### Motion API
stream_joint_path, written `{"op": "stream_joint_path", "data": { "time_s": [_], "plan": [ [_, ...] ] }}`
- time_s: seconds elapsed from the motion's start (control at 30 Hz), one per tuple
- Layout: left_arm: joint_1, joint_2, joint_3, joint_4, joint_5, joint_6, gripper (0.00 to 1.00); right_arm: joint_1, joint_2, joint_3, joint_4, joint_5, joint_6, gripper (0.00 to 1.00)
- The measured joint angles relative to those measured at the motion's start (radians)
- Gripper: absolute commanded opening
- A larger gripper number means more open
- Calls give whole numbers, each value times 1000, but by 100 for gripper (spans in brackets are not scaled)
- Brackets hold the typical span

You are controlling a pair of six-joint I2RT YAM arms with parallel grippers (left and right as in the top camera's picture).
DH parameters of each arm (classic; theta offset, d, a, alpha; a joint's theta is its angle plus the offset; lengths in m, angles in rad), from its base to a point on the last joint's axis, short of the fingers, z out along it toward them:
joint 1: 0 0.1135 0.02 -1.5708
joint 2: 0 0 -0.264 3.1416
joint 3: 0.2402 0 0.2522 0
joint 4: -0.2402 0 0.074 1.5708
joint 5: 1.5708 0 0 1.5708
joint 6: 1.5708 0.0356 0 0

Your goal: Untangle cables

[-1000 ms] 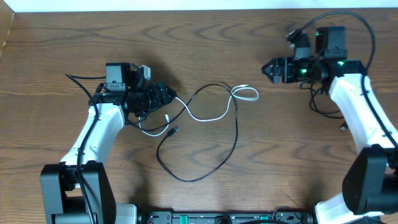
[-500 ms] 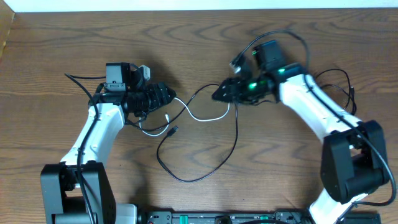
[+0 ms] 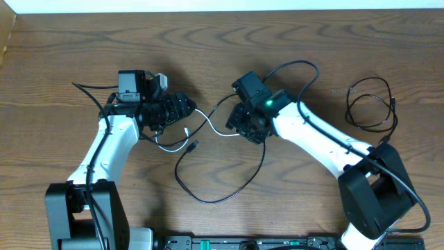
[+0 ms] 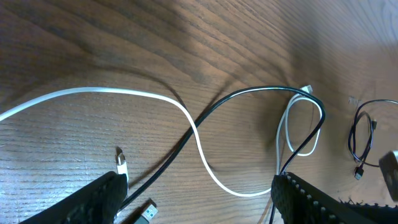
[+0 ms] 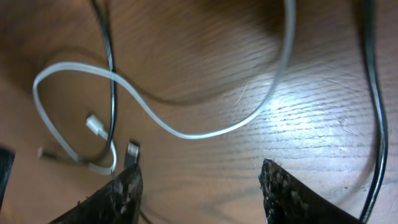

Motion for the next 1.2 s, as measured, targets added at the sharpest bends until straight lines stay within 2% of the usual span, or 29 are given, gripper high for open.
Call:
{"op": "stream_joint_path", "data": {
  "time_s": [0.2, 0.3, 0.37, 0.67, 0.83, 0.97, 1.03, 1.2],
  "plan": [
    [0, 0, 0, 0, 0, 0, 79, 49, 0, -4, 4, 139, 203, 64],
    [0, 0, 0, 0, 0, 0, 79, 57, 6, -13, 13, 173, 267, 73],
    [0, 0, 0, 0, 0, 0, 79, 58, 20, -15, 31, 185, 290, 74],
    [0, 0, 0, 0, 0, 0, 79, 58, 143, -19, 109, 205, 325, 67],
    [0, 0, 0, 0, 0, 0, 79, 58, 149, -19, 146, 212, 336, 47],
    [0, 0, 0, 0, 0, 0, 79, 58, 165, -19, 191, 219, 333, 21],
    [0, 0, 0, 0, 0, 0, 79, 58, 168, -19, 196, 229, 334, 1],
    [0, 0, 0, 0, -5, 0, 79, 58, 175, -21, 198, 250, 327, 1]
  ]
}}
